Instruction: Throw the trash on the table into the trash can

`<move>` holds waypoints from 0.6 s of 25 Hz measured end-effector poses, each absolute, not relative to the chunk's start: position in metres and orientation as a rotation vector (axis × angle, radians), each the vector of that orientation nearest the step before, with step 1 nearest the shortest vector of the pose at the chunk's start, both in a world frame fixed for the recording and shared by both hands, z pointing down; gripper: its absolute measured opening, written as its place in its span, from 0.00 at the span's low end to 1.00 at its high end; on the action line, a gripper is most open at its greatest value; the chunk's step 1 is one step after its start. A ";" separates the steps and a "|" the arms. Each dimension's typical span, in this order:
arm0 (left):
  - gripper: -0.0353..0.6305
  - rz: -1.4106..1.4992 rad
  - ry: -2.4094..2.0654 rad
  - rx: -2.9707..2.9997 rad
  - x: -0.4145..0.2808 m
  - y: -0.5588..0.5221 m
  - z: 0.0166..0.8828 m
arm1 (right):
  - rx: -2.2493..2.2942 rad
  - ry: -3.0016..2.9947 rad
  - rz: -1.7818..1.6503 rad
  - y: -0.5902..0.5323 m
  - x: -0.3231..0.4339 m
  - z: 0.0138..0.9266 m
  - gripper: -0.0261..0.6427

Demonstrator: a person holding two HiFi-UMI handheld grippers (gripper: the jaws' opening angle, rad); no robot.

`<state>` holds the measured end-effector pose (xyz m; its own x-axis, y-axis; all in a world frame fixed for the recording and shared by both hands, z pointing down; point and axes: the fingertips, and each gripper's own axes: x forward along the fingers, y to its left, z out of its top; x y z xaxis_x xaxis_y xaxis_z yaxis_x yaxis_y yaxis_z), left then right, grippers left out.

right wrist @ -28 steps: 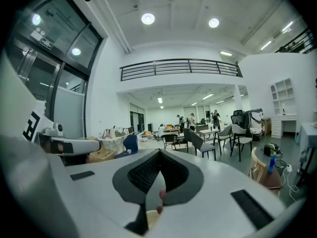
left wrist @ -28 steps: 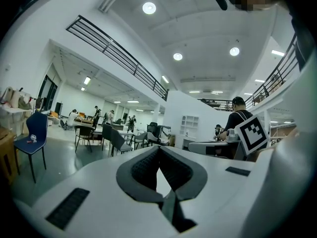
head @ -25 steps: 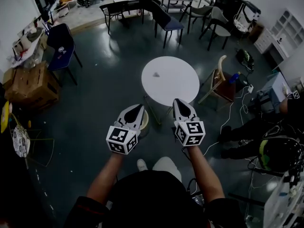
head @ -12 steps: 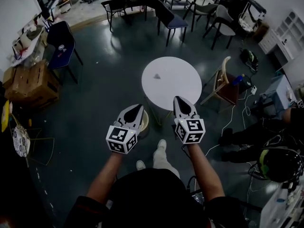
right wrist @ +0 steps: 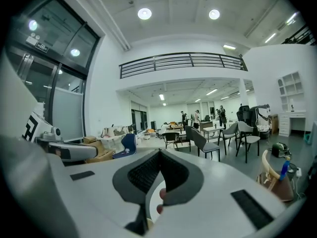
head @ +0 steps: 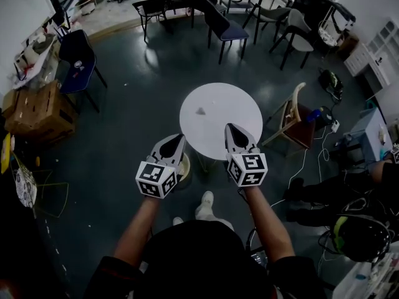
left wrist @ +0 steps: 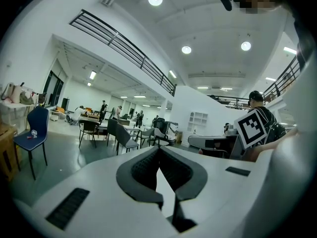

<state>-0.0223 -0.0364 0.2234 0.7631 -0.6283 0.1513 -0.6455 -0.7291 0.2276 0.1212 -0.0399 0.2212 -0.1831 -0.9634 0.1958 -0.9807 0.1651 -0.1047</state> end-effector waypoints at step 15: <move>0.07 0.195 -1.046 2.638 0.061 -0.112 0.251 | 1.886 -2.373 0.418 -0.124 0.208 0.255 0.07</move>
